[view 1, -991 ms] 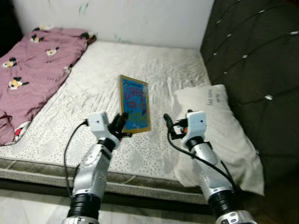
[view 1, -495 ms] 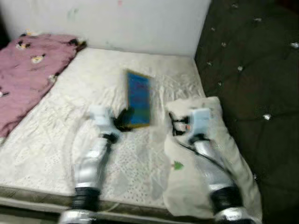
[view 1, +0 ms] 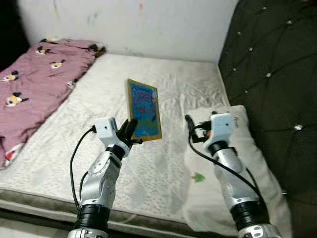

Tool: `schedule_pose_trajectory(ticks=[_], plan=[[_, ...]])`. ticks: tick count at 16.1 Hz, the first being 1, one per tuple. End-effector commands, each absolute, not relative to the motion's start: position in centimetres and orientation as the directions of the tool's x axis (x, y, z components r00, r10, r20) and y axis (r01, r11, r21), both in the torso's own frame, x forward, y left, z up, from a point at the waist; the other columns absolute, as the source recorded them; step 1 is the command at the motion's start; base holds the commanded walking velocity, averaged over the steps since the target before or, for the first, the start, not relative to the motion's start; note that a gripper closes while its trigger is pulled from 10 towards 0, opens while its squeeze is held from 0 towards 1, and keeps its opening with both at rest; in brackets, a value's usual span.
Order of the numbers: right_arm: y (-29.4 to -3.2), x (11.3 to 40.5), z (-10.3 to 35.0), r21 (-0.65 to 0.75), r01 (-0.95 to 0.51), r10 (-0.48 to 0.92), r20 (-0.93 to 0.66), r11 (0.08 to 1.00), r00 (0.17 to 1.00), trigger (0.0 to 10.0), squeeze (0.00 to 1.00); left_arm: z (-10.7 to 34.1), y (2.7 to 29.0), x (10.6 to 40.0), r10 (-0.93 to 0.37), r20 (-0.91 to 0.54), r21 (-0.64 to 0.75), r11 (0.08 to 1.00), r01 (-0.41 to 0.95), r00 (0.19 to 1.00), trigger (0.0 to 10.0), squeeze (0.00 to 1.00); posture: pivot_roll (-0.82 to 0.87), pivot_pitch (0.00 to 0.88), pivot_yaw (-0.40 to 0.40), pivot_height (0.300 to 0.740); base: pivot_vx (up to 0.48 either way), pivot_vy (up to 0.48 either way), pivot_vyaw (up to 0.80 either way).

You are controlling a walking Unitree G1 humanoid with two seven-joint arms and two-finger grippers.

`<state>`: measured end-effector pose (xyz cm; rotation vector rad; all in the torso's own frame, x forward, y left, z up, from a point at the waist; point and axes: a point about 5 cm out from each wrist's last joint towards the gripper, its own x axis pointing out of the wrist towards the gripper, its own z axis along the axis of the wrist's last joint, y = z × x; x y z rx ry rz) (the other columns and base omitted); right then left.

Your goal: Clean up the room

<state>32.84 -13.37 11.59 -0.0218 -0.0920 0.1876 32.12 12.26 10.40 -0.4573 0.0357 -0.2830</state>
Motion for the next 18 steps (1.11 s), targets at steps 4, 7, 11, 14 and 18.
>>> schedule_pose_trajectory(ticks=[4,7,11,14,18], plan=[[-12.7,32.3,12.7,-0.009,-0.197,0.196,0.125,0.980,0.973,10.0,0.00,10.5,12.4,31.6,-0.281,0.040,-0.420,0.866,0.272,0.959,10.0,0.00,-0.02,0.000,0.024,0.740,0.000,0.480,0.00],[-12.4,31.9,11.9,-0.017,-0.217,0.217,0.094,0.976,0.972,10.0,0.00,10.0,13.3,30.7,-0.253,0.037,-0.402,0.882,0.246,0.967,10.0,0.00,0.01,0.000,-0.015,0.740,0.000,0.160,0.00],[-11.5,31.4,11.8,-0.019,-0.270,0.271,0.075,0.963,0.960,10.0,0.00,9.1,12.6,30.0,-0.267,-0.024,-0.415,0.879,0.234,0.963,10.0,0.00,0.03,0.000,-0.040,0.740,0.000,0.000,0.00],[-11.7,30.7,11.2,-0.006,-0.251,0.251,0.057,0.968,0.966,10.0,0.00,8.5,12.8,29.3,-0.236,-0.048,-0.462,0.867,0.188,0.971,10.0,0.00,0.01,0.000,-0.032,0.740,0.000,0.000,0.00],[-12.0,30.0,11.1,0.006,-0.244,0.243,0.047,0.970,0.969,10.0,0.00,7.7,11.4,28.5,-0.338,-0.077,-0.688,0.699,0.196,0.938,10.0,0.00,0.00,0.001,-0.033,0.740,0.000,0.000,0.00]])
